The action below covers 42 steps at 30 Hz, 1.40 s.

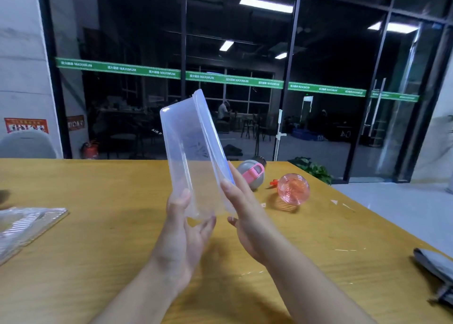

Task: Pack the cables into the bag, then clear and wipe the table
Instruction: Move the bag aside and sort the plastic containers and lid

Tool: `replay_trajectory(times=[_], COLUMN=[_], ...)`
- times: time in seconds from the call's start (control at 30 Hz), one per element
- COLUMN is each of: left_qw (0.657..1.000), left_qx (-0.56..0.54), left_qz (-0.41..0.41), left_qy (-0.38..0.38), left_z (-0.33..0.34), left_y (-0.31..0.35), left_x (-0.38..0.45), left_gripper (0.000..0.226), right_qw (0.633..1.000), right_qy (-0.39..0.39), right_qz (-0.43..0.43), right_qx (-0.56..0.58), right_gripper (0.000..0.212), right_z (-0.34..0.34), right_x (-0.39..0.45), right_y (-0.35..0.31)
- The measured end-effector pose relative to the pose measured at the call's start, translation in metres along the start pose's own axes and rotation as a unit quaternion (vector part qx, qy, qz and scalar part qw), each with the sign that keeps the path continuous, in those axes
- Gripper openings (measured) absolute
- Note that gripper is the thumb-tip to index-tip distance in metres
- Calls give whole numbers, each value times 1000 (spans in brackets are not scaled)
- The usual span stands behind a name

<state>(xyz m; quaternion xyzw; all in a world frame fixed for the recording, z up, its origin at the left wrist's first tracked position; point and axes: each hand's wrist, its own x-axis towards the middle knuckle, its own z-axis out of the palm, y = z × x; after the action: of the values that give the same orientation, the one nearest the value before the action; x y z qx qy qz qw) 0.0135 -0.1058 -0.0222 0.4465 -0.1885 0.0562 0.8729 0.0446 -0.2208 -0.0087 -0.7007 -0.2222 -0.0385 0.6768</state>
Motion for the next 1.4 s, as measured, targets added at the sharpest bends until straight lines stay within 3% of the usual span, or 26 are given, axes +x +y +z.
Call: replay_trajectory(times=[0.07,0.2,0.33,0.47,0.6,0.67,0.77,0.93,1.07,1.17,1.27,1.4], left_qw=[1000,995,985,990,987,982,976,966,975,981,983,984], left_qx=[14,78,151,130,128,133,138,102,34,-20,-54,-69], left_qz=[1,-40,-17,-42,-67,-74,-75,-76,-64,-63,-76,-90], left_qy=[7,48,76,23,70,109,148,223,212,181,160,137], left_z=[-3,-7,-14,-18,-13,-12,-9,-12,-10,-9,-8,-8], left_y=[-4,-6,-4,0,3,4,8,5,8,13,12,9], left_x=[0,0,5,6,3,2,1,3,4,3,2,2], left_gripper=[59,44,55,89,106,95,59,46,28,30,34,35], right_qw=[1000,1000,996,983,970,964,958,946,973,988,997,983], right_qy=[-10,-23,-22,-9,-8,-11,-16,-38,26,94,38,-52], right_qz=[2,5,-6,-5,-4,-15,-39,-60,-56,-24,60,92], right_qx=[-5,-19,-81,-184,-241,-266,-284,-316,-222,-124,12,149], right_gripper=[84,80,83,68,79,81,79,92,91,107,106,69], right_z=[-1,-5,-10,-14,-10,-5,0,-2,-2,-7,-5,-2], right_x=[0,0,2,0,-4,-6,-9,-7,-3,2,5,2], right_y=[1,4,7,2,-1,-1,-1,4,3,3,8,9])
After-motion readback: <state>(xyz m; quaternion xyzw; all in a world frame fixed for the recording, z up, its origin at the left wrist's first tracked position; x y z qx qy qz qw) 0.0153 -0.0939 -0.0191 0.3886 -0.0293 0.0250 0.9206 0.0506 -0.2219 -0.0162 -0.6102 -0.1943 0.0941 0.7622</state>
